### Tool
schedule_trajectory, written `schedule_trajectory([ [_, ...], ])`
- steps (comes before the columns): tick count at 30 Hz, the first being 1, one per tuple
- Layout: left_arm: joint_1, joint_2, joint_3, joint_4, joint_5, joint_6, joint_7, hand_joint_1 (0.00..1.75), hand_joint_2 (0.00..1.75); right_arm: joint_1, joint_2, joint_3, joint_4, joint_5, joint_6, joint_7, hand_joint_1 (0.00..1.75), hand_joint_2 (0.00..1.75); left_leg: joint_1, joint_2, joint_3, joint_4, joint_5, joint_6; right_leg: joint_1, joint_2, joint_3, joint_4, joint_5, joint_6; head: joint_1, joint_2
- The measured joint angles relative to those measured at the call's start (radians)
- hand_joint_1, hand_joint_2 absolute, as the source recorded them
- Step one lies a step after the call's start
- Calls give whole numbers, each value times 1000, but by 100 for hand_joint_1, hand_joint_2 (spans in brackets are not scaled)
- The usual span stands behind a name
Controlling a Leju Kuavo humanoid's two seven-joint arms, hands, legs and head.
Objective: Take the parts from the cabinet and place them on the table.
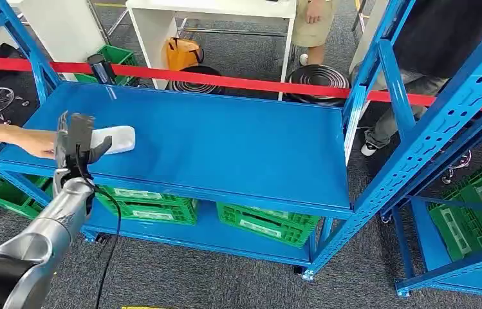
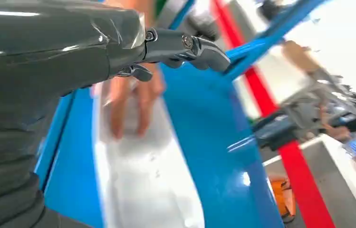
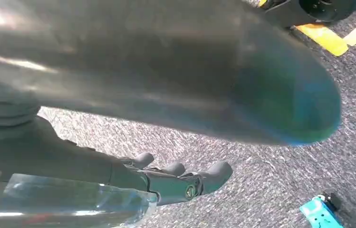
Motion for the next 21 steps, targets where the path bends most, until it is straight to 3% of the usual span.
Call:
schedule_trajectory([
  [10,-31,34,-81,-2,-40,8,20,0,175,-6,4,5,0,0,2,0,0,0,0,1,0,0,0,0,0,0,0,0,0,0,0,0],
  [21,-71,66,-162,-3,-240,14,122,0,175,-32,14,7,2,14,31,-1,0,0,0,2,0,0,0,0,0,0,0,0,0,0,0,0],
])
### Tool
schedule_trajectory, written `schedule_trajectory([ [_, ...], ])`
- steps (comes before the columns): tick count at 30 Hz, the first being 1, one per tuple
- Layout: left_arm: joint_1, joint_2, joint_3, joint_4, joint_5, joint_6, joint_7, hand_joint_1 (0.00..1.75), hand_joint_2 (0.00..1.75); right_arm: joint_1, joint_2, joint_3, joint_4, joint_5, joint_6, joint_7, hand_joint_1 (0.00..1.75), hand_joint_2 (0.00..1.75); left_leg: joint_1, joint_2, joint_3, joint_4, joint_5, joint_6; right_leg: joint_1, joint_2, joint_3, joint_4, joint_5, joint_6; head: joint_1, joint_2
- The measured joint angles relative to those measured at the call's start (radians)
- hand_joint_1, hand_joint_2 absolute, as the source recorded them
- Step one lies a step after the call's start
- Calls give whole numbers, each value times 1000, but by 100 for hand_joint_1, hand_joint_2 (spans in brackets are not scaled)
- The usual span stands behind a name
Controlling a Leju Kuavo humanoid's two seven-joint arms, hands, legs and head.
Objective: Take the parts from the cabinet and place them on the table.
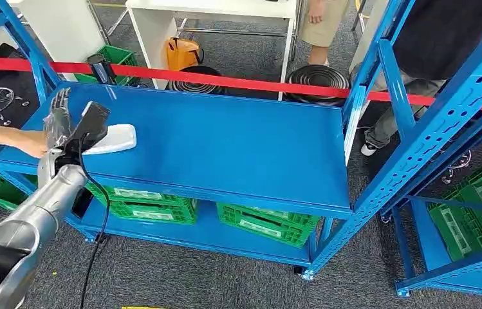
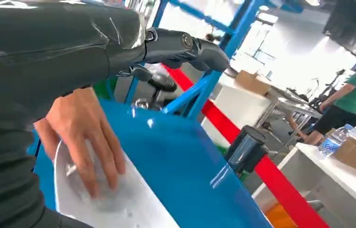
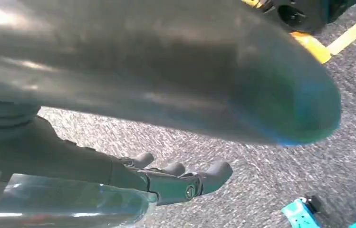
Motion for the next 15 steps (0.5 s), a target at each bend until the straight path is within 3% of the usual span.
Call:
schedule_trajectory([
  [15,-21,27,-45,-2,-64,-21,53,0,175,-24,18,1,11,18,23,1,0,0,0,1,0,0,0,0,0,0,0,0,0,0,0,0],
])
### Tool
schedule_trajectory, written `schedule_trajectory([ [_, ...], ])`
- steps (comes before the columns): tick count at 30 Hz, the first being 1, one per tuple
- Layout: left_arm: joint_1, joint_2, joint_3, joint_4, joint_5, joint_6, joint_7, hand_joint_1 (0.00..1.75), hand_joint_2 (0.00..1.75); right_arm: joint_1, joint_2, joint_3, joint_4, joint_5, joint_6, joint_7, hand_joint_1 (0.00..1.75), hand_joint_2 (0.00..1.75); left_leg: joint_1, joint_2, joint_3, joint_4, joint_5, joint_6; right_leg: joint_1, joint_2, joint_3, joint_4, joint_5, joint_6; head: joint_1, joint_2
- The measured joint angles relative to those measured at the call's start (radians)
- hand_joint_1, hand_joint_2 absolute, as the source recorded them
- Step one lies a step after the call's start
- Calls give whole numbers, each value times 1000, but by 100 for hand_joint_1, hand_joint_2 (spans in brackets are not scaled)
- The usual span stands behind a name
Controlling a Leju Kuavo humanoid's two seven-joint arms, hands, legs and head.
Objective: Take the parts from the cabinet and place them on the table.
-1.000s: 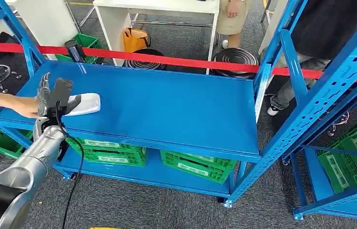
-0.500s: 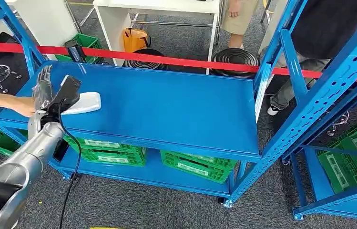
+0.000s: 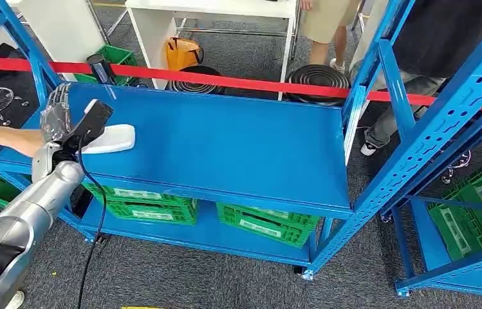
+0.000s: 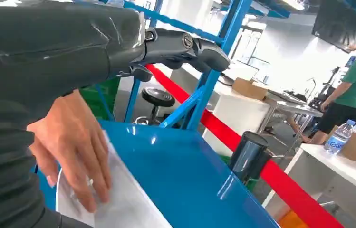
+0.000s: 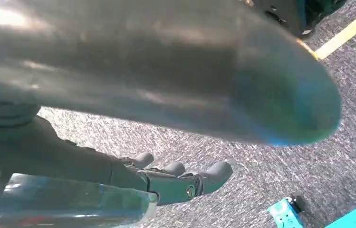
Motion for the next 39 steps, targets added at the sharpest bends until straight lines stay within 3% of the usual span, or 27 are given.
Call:
schedule_trajectory([
  [39,-1,12,-1,0,-66,-33,45,0,175,-32,32,0,19,32,23,3,0,0,0,0,0,0,0,0,0,0,0,0,0,0,0,0],
])
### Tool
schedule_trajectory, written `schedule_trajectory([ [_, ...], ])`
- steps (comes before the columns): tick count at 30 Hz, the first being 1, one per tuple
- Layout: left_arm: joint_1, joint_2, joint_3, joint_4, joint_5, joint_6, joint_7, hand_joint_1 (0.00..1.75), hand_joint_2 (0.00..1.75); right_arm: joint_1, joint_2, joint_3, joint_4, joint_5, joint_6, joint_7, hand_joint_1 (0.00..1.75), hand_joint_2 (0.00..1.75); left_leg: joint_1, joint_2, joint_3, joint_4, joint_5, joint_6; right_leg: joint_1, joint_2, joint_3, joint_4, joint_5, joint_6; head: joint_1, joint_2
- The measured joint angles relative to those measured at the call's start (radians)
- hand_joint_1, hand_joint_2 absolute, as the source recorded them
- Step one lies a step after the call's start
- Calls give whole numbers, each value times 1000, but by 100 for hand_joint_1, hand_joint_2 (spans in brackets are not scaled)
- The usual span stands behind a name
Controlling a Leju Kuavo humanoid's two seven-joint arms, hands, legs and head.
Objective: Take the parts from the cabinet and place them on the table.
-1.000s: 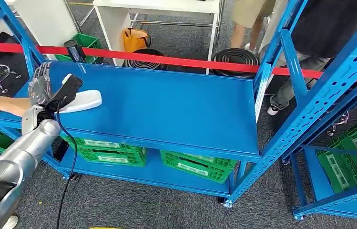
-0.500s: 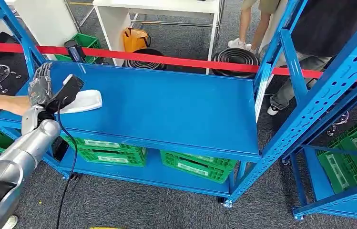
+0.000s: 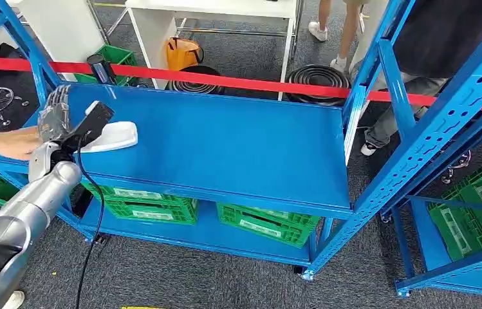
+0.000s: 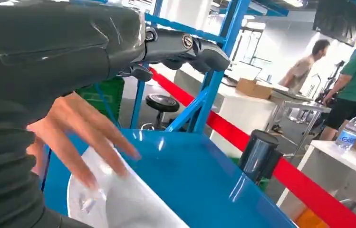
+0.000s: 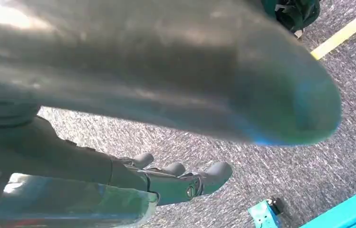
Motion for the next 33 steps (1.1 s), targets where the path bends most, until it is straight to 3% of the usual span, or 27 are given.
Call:
schedule_trajectory([
  [23,1,0,0,0,-19,-6,18,0,175,1,7,0,2,0,1,3,0,0,0,0,0,0,0,0,0,0,0,0,0,0,0,0],
  [33,17,1,0,0,-81,-45,87,0,175,3,10,-3,3,6,7,3,0,0,0,0,0,0,0,0,0,0,0,0,0,0,0,0],
])
